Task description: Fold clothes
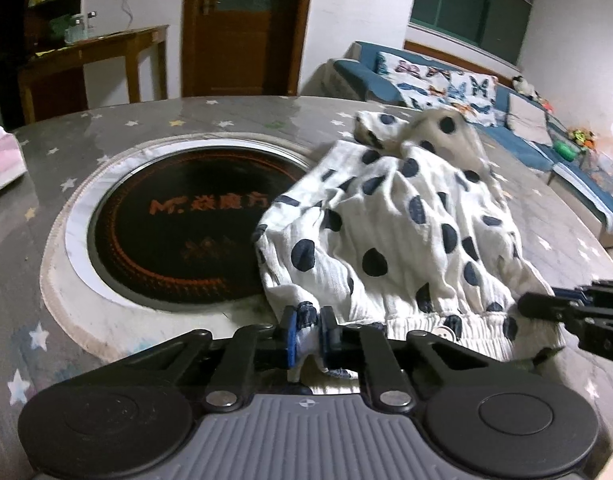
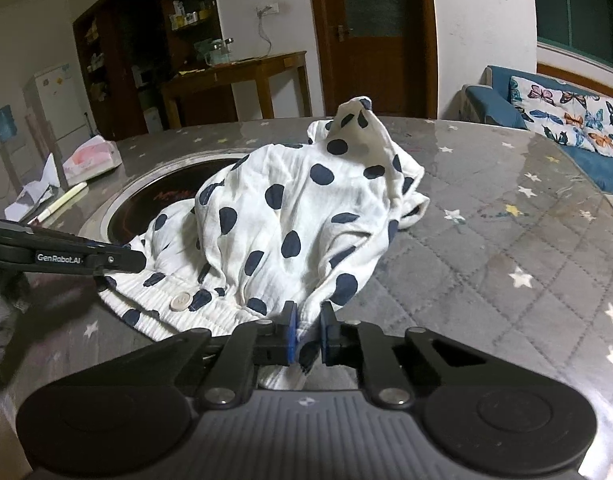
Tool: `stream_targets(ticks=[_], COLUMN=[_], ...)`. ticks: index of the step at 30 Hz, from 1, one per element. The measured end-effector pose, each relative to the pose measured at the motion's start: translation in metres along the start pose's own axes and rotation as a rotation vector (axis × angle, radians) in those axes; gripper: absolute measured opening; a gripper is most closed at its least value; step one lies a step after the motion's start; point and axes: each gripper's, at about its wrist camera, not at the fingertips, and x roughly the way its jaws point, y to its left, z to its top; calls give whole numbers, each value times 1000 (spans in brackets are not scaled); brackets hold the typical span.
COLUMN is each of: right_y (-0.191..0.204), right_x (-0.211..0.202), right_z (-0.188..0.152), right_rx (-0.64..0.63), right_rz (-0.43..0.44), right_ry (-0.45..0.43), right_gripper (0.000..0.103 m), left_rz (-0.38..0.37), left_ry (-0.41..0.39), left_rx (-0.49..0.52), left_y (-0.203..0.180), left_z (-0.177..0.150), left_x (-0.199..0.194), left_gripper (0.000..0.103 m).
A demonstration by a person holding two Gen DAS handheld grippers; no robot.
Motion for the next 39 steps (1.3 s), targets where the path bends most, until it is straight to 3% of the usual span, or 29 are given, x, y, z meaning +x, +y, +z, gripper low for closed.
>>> stream_targets(ticks=[11, 15, 21, 23, 32, 39], right_y=[3, 7, 1, 2, 10, 15], right_x=[-54, -67, -80, -78, -4, 87], right_z=[-29, -31, 10, 28, 114, 162], right_rx=[-82, -116, -175, -199, -278, -311], right_rz=[78, 106, 98, 89, 77, 50], right_ry=[101, 127, 51, 17, -35, 59], right_gripper=[10, 16, 18, 26, 34, 35], left_rz=[-93, -120, -145, -151, -182, -197], left_ry=[61, 78, 26, -2, -123, -10], left_rx=[66, 75, 76, 76, 66, 48], left_y=[-18, -17, -15, -17, -23, -21], left_z=[-40, -50, -37, -30, -4, -13], left_x=[-39, -51, -71, -76, -90, -44], left_gripper=[12, 15, 20, 22, 43, 43])
